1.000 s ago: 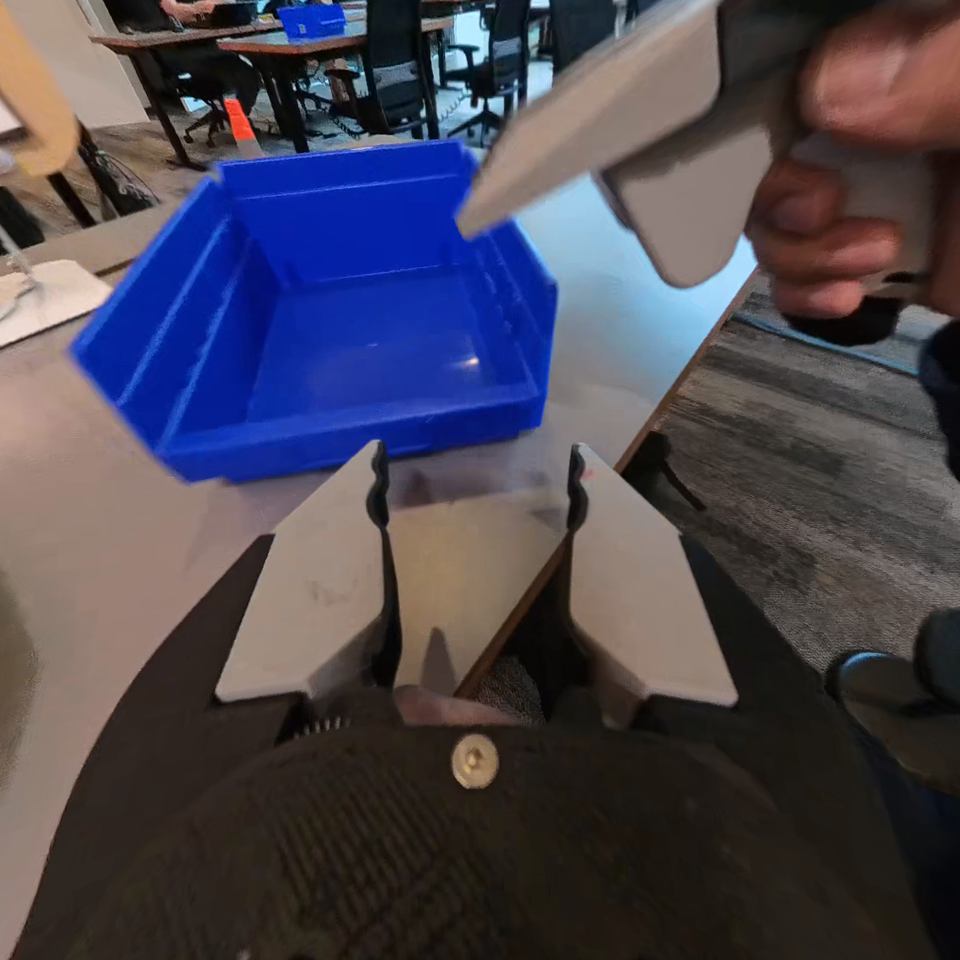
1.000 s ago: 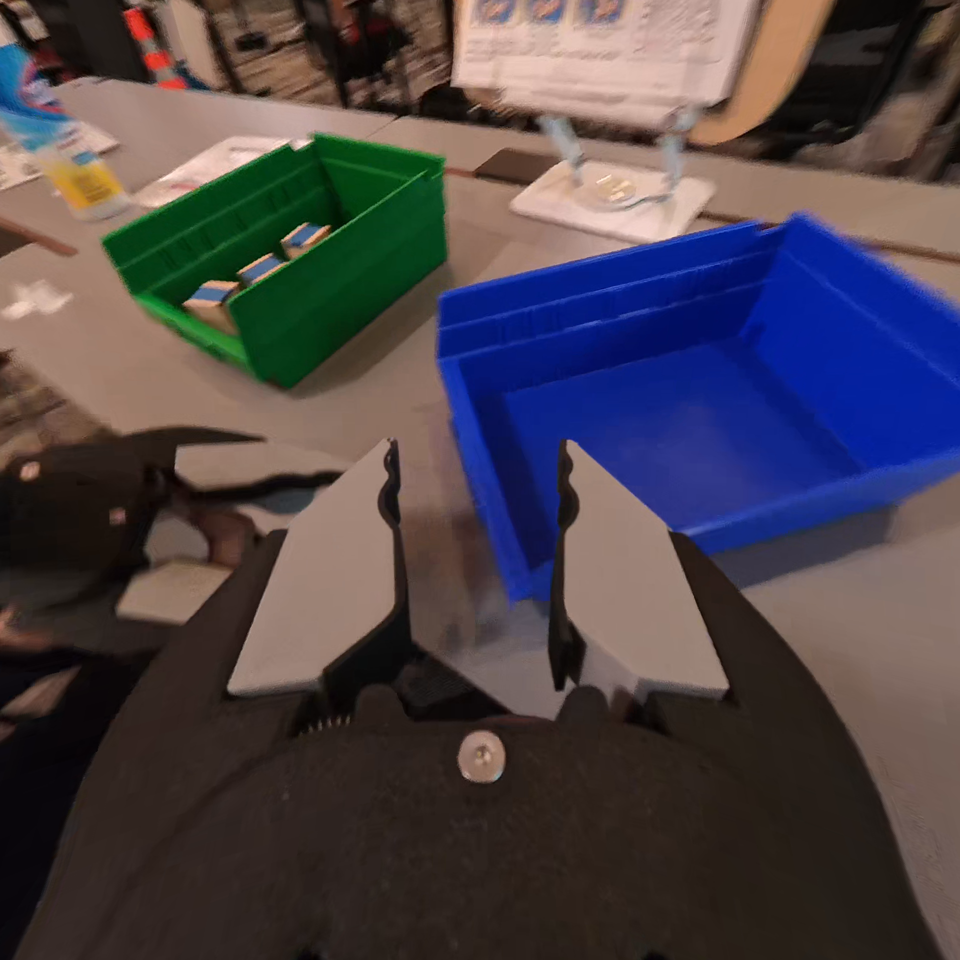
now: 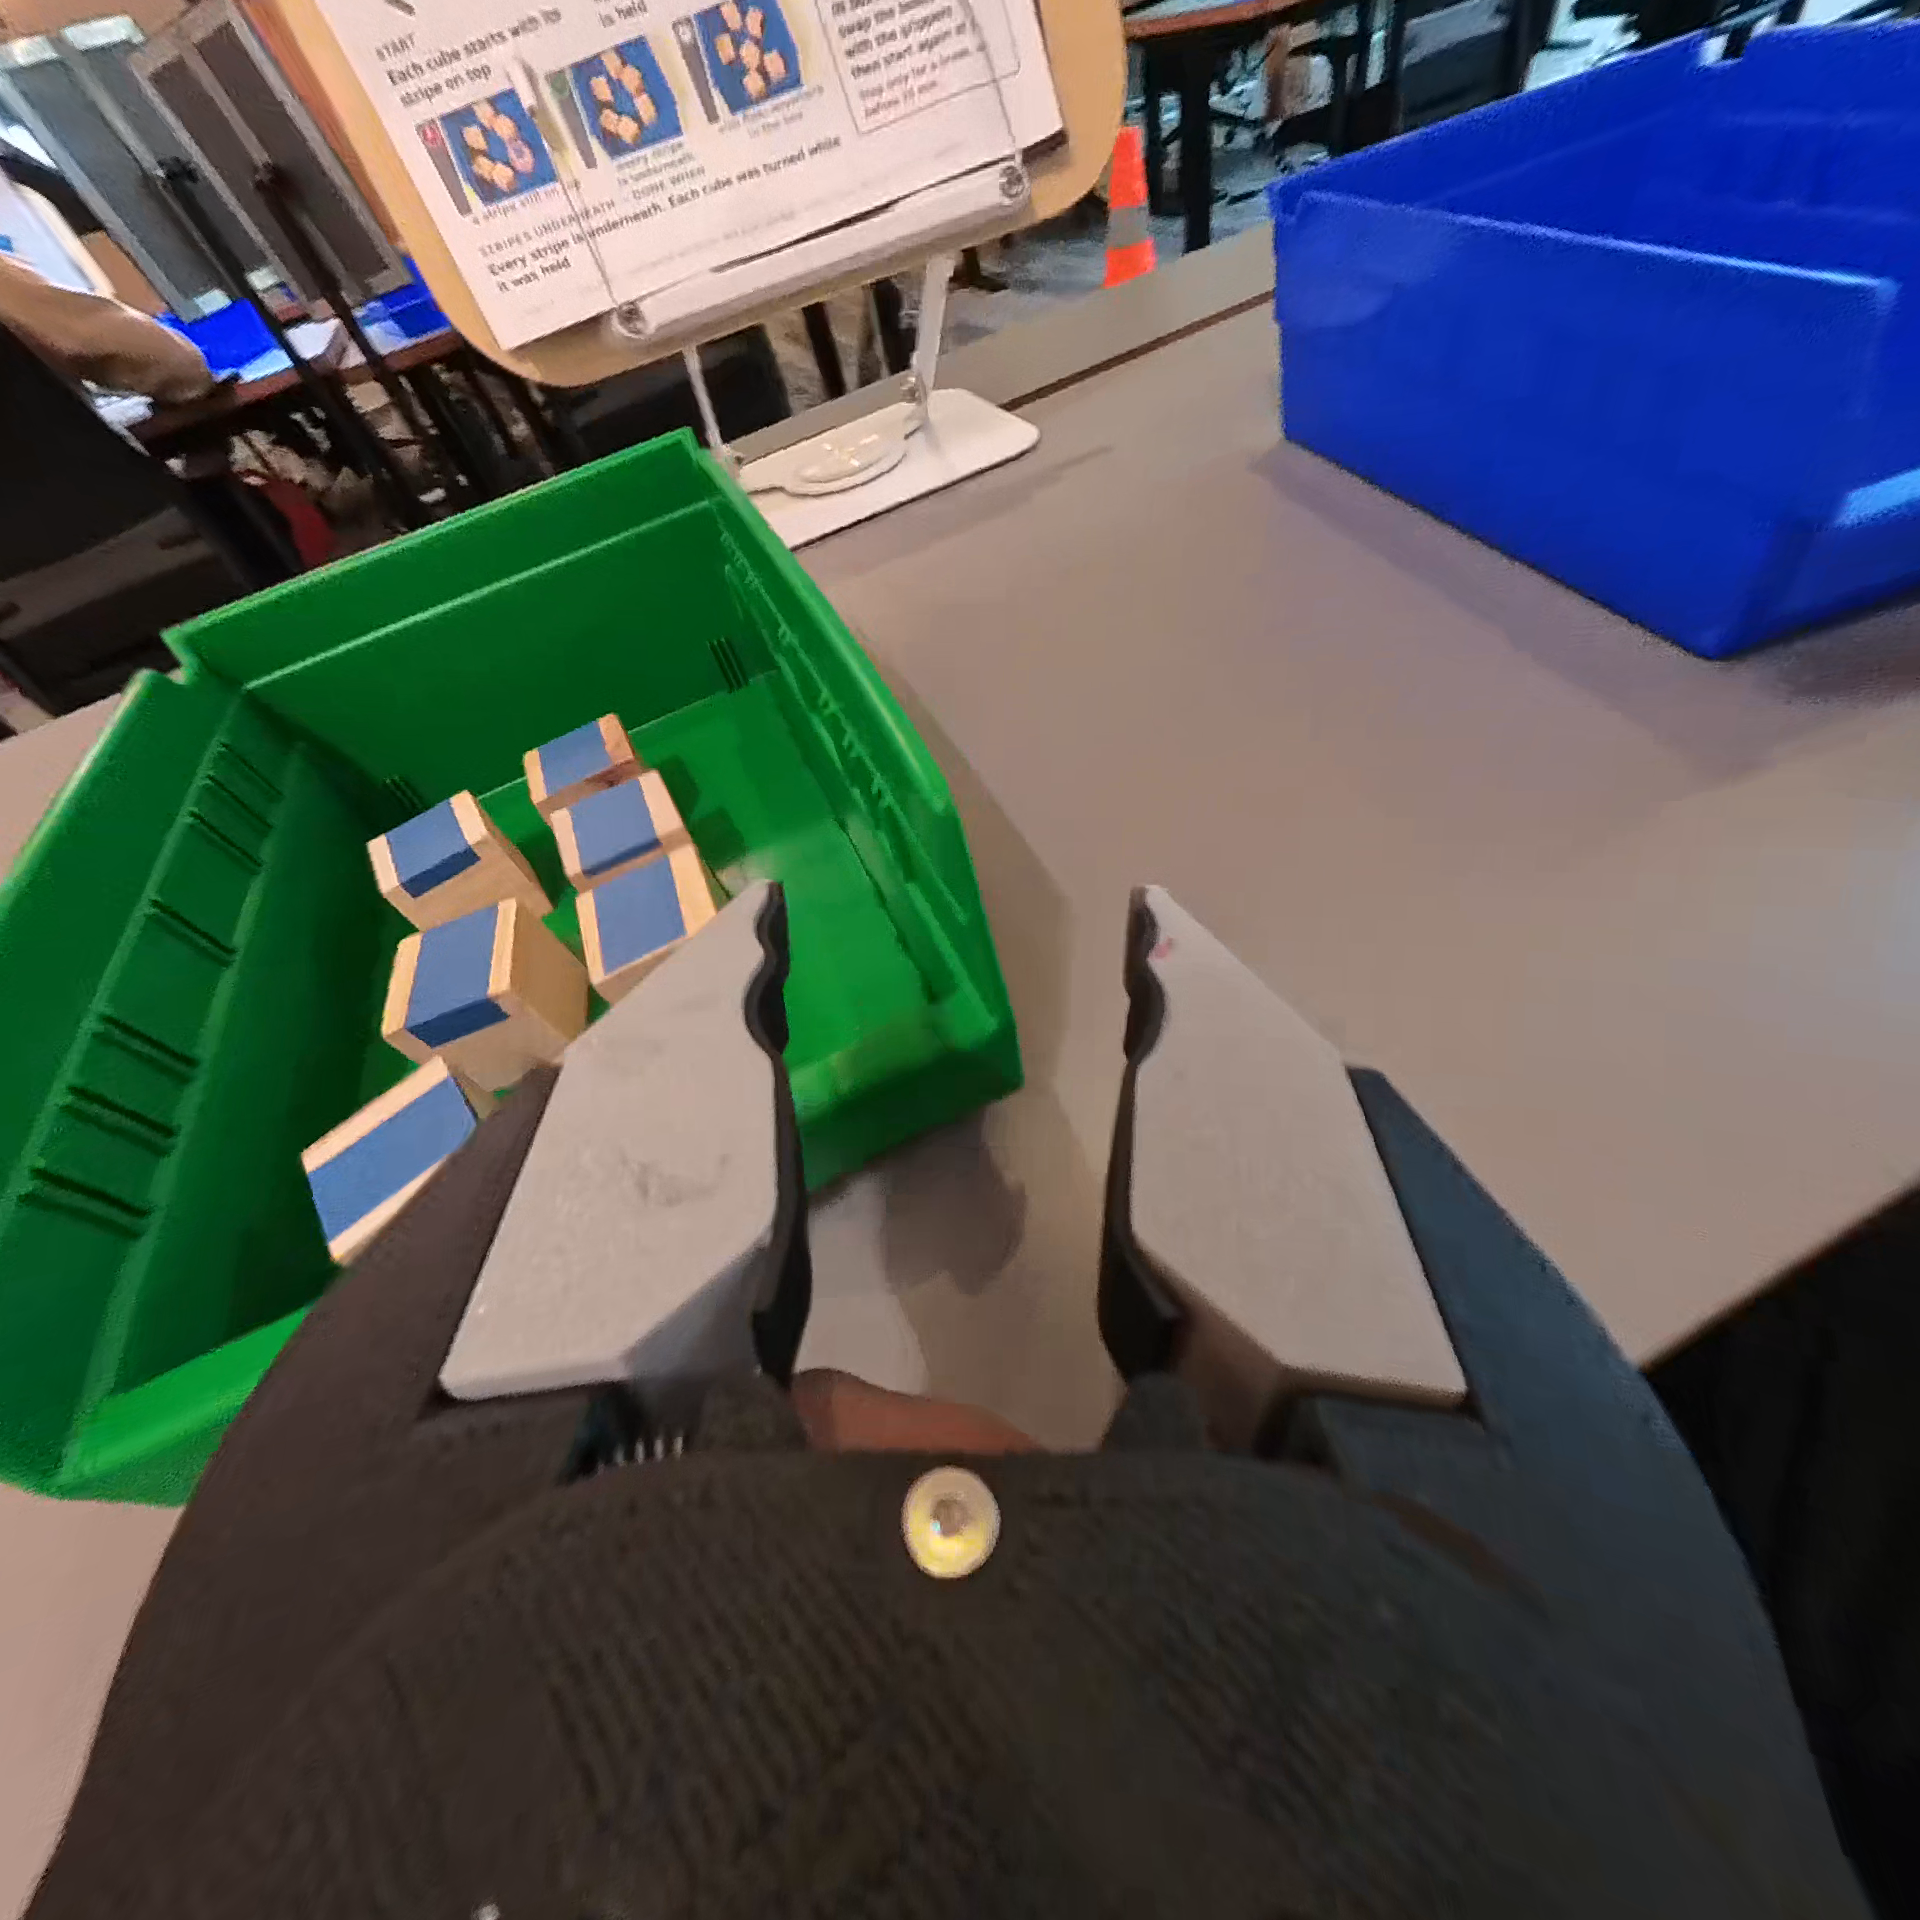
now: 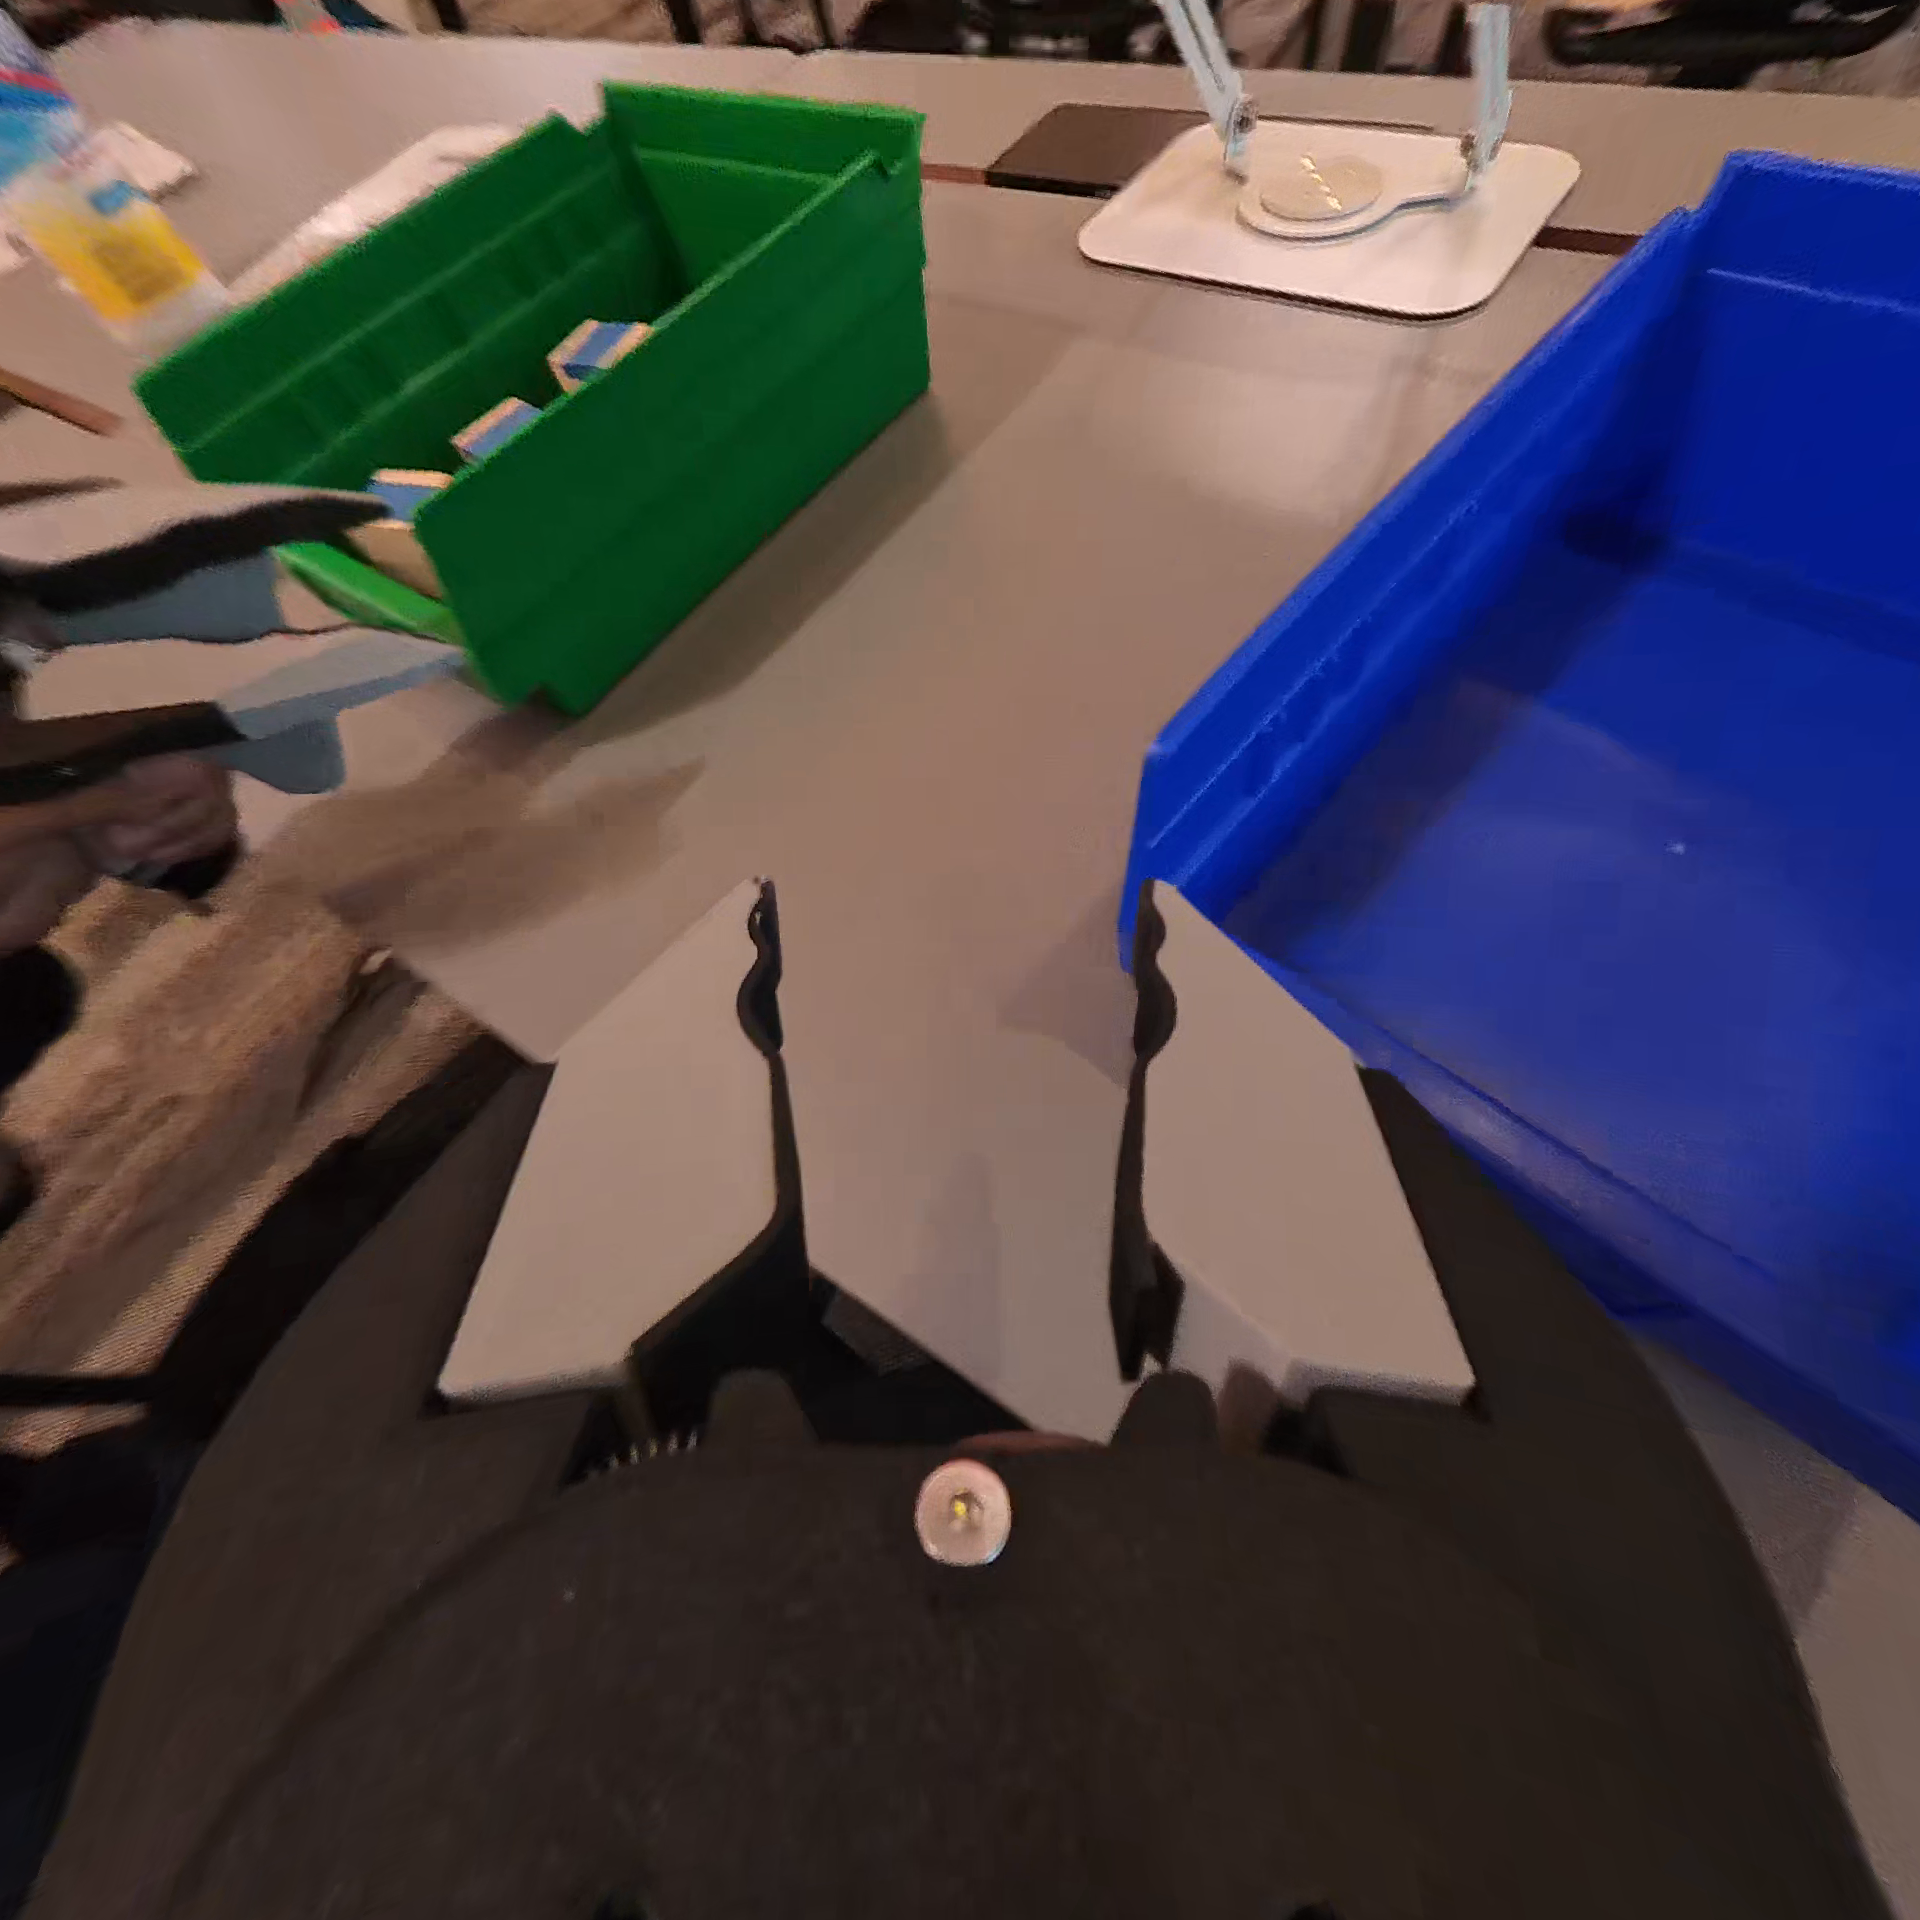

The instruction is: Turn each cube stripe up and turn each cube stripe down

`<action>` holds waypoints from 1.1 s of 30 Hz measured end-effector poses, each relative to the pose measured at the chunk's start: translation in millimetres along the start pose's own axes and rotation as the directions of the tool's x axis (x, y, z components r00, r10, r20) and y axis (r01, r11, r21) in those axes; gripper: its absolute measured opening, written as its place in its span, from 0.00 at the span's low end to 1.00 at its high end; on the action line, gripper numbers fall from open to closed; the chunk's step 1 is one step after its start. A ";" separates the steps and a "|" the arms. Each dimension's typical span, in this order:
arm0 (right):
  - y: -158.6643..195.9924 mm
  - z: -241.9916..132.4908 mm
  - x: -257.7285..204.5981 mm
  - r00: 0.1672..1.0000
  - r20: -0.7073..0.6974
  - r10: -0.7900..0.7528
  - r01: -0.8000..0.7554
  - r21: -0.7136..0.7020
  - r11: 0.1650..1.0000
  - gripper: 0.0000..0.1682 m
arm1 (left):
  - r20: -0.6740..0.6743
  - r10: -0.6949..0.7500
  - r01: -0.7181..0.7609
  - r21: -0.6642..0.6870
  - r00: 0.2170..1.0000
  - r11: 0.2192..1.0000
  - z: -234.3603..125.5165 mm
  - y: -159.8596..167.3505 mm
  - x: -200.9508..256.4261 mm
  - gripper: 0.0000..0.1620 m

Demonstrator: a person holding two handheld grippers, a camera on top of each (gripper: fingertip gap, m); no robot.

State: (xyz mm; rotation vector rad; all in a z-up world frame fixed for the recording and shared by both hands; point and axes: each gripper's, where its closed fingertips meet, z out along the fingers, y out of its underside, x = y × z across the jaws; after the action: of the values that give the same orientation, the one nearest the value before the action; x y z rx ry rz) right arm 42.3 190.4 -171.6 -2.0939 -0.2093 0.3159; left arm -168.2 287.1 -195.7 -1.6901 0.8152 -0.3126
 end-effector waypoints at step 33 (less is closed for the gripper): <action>22.5 65.4 99.6 0.879 -0.452 -0.150 0.098 -0.135 0.986 0.14 | 0.300 0.017 0.001 -0.059 0.954 0.998 22.2 10.0 -67.9 0.04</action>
State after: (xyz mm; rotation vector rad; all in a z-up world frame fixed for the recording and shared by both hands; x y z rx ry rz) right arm 117.5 259.3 -237.2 -2.1845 -0.0745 -0.2820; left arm -207.4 347.6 -197.1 -1.7351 0.6088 -0.0230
